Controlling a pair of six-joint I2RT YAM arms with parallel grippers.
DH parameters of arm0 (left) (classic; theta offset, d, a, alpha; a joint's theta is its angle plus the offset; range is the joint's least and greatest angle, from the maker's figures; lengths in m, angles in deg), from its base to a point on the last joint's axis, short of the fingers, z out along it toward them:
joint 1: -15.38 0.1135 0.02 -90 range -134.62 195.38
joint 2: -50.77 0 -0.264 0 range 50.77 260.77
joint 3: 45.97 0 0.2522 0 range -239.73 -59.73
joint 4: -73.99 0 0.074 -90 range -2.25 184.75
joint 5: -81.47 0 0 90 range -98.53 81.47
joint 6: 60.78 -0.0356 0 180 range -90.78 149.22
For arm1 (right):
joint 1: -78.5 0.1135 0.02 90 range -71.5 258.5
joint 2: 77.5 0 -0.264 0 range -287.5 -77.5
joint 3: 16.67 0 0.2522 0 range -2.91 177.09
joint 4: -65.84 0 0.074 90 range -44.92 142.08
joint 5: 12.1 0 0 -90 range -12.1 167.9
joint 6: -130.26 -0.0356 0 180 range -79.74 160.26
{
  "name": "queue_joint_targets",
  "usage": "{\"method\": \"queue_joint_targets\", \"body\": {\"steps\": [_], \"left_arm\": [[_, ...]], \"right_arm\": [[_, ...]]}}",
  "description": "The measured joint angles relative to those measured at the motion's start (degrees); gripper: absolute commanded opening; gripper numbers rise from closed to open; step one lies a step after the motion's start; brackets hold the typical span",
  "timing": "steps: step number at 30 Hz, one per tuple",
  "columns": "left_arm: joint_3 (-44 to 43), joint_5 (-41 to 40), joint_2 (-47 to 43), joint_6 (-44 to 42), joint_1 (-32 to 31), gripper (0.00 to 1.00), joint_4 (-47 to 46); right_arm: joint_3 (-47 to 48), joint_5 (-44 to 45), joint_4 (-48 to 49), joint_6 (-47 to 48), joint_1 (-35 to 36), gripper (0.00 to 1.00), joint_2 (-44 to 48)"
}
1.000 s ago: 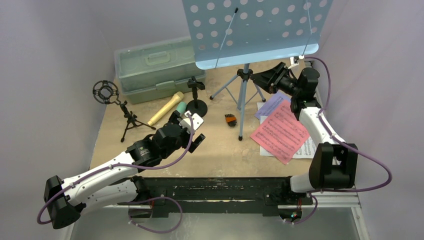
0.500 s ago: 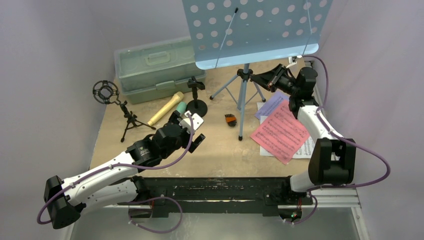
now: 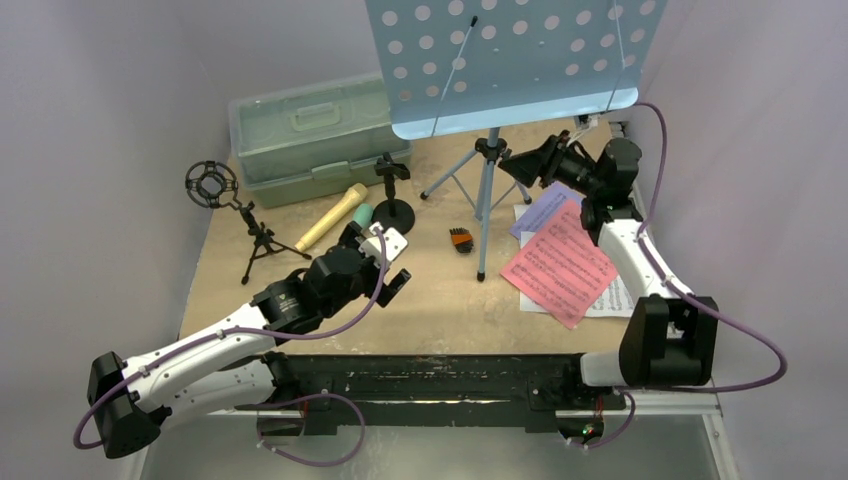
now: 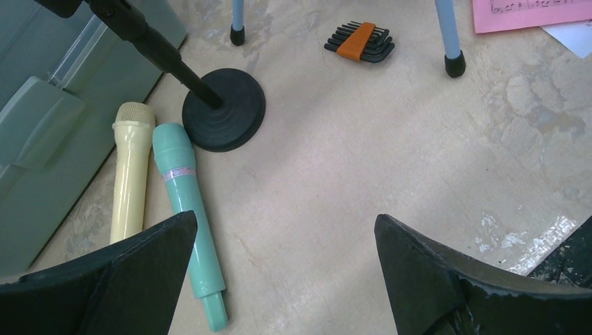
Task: Pack up the instrument practice props
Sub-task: Unscrew the knob on the music stand.
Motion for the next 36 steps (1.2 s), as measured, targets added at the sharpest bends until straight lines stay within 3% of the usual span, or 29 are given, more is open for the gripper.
{"method": "queue_joint_targets", "body": {"steps": [7,9,10,15,19,26,36], "left_arm": [[0.0,4.6,-2.1,2.6,0.0,1.00,-1.7],[0.1,6.8,-2.8,5.6,0.0,1.00,-3.6],[0.3,7.8,-3.0,7.1,0.0,1.00,-4.8],[5.7,14.1,-3.1,17.1,0.0,0.99,-16.4],[7.0,18.3,4.0,23.5,-0.7,0.99,-21.5],[7.0,9.2,17.0,24.0,-13.4,1.00,-27.6],[4.4,-5.9,30.8,23.0,-15.7,0.98,-40.2]], "right_arm": [[-8.1,-7.3,-2.8,19.9,-1.9,0.83,8.6],[-9.0,-9.0,-6.6,29.0,-3.2,0.97,11.0],[-9.4,-9.3,-8.4,33.5,-3.6,0.99,12.1],[-11.7,-12.3,-13.5,48.2,-4.2,0.99,13.1],[-11.1,-13.6,-21.9,60.0,-4.5,0.99,9.0],[-11.5,-11.9,-27.6,72.7,-4.5,0.99,8.4],[-11.9,-10.5,-29.3,78.7,-4.9,0.99,8.8]]}}
